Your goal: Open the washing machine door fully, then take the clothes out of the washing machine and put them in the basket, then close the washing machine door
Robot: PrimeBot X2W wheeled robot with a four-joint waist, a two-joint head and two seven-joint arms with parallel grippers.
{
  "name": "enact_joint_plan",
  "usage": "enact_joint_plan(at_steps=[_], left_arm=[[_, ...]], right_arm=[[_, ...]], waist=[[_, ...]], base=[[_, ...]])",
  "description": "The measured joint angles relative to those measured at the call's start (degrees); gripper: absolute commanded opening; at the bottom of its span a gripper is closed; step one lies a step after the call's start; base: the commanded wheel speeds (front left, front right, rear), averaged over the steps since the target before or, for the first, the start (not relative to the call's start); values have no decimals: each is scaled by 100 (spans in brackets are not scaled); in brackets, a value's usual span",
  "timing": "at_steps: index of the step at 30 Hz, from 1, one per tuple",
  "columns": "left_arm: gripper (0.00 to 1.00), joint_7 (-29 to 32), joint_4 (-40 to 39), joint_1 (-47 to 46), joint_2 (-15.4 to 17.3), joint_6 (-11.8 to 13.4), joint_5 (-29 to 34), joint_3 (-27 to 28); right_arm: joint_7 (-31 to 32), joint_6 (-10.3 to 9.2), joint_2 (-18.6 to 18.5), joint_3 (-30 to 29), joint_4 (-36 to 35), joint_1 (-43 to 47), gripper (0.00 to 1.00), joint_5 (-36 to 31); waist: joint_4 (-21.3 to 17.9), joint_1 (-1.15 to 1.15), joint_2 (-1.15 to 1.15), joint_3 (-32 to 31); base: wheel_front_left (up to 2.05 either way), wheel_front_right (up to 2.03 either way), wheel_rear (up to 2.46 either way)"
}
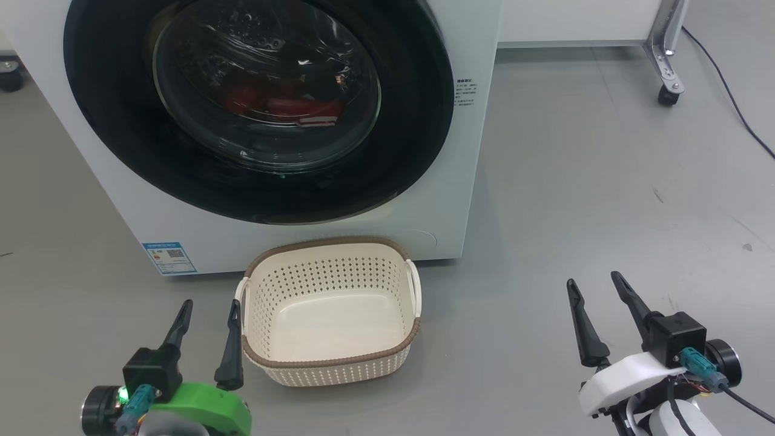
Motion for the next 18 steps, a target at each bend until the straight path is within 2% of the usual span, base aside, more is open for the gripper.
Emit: enact_joint_plan(at_steps=[14,15,16,18], left_arm=[[100,0,132,0,-43,0,37,51],[100,0,136,0,-45,0,42,54],[100,0,138,-1,-47,0,42,57],[100,0,142,-1,-55,0,42,63]], right_arm=[[0,8,42,-124,-2,1,100,0],[0,9,48,-125,-2,1,39,0],[-1,53,55,-123,-1,1,0,3],[-1,108,66,-121,-2,3,0,4]], waist=[[-14,0,0,-22],[-12,0,0,-22],[-11,0,0,-22],[-6,0,0,-21]], base=[[0,0,0],[0,0,0],[0,0,0],[0,0,0]])
